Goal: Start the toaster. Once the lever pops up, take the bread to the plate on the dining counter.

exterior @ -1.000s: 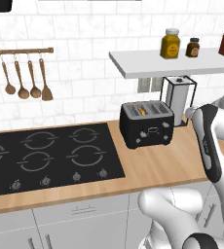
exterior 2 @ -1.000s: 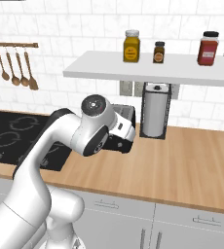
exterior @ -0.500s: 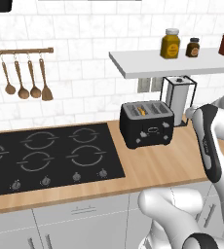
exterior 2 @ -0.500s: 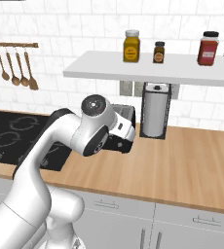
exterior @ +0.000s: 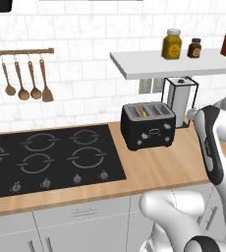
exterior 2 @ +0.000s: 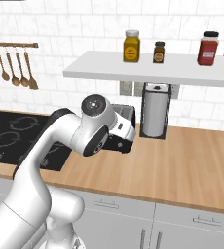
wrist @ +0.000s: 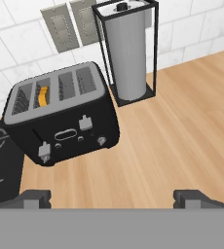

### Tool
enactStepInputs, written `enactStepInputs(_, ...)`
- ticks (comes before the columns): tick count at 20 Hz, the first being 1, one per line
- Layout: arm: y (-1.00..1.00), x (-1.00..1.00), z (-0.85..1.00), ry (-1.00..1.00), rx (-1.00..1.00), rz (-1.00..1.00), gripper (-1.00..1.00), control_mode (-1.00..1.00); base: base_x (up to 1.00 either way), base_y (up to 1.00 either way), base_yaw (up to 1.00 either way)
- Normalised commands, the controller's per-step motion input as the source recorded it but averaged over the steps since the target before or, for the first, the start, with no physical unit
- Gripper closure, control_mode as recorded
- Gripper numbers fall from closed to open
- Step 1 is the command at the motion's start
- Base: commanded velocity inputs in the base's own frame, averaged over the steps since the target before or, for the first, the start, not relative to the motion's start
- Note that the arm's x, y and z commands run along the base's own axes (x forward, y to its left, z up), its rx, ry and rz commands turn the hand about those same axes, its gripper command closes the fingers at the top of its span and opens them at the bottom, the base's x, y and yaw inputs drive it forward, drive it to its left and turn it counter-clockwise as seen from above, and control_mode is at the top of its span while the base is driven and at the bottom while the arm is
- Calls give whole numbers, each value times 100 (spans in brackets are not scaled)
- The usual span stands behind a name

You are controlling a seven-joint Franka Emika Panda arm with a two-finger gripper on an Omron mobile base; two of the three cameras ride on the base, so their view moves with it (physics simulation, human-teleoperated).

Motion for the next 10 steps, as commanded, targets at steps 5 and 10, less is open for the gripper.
enactStepInputs(5,0,0,0,0,0,0,-100,-100,0,0,0)
enactStepInputs(10,0,0,0,0,0,0,-100,-100,0,0,0)
